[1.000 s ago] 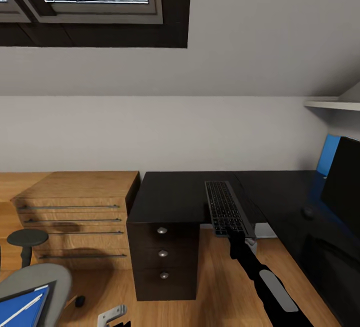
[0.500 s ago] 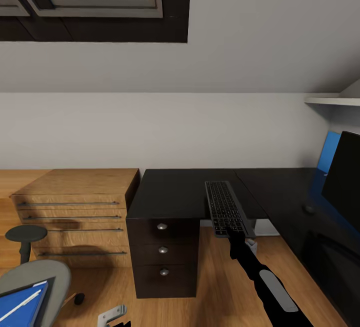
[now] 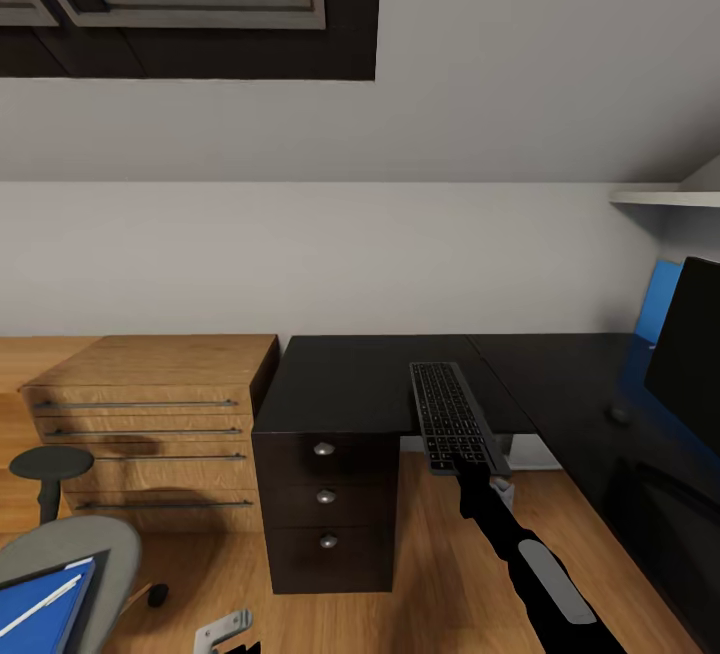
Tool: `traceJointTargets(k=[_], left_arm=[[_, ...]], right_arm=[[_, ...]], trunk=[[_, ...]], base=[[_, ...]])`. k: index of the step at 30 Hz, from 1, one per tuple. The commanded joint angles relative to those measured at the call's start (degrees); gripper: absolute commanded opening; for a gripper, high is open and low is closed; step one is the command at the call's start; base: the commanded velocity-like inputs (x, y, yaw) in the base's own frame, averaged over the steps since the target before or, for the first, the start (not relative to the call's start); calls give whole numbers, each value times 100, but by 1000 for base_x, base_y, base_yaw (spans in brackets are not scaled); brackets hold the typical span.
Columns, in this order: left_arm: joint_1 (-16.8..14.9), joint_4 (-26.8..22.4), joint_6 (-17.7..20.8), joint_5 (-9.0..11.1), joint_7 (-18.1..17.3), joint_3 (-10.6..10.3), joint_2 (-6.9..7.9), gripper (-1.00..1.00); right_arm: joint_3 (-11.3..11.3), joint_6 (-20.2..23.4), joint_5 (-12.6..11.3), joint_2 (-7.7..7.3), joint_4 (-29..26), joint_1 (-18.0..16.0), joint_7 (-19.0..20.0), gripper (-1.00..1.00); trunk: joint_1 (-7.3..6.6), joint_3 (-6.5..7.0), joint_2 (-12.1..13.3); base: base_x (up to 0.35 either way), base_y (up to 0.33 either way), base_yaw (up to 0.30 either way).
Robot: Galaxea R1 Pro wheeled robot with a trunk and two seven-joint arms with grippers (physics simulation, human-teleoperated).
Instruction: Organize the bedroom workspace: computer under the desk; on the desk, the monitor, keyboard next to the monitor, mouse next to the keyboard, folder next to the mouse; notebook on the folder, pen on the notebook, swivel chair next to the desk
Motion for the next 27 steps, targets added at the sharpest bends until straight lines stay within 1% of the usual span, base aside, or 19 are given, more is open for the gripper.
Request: traceJointTargets(k=[1,18,27], left_arm=[[-3,-6,15,62,53,-29,11,100],[-5,10,14,61,40,-18,24,100],[-3,11,16,68,62,-28,28,100]], right_arm=[[15,11,-64,-5,3,-4,30,-100],[15,11,-64,-5,3,-4,30,-100],[15,11,-64,-12,3,-4,30,-100]], trunk=[[0,-6,-3],[0,-6,-3],[0,-6,-3]], base=[[12,0,0],[206,0,0],[42,0,0]])
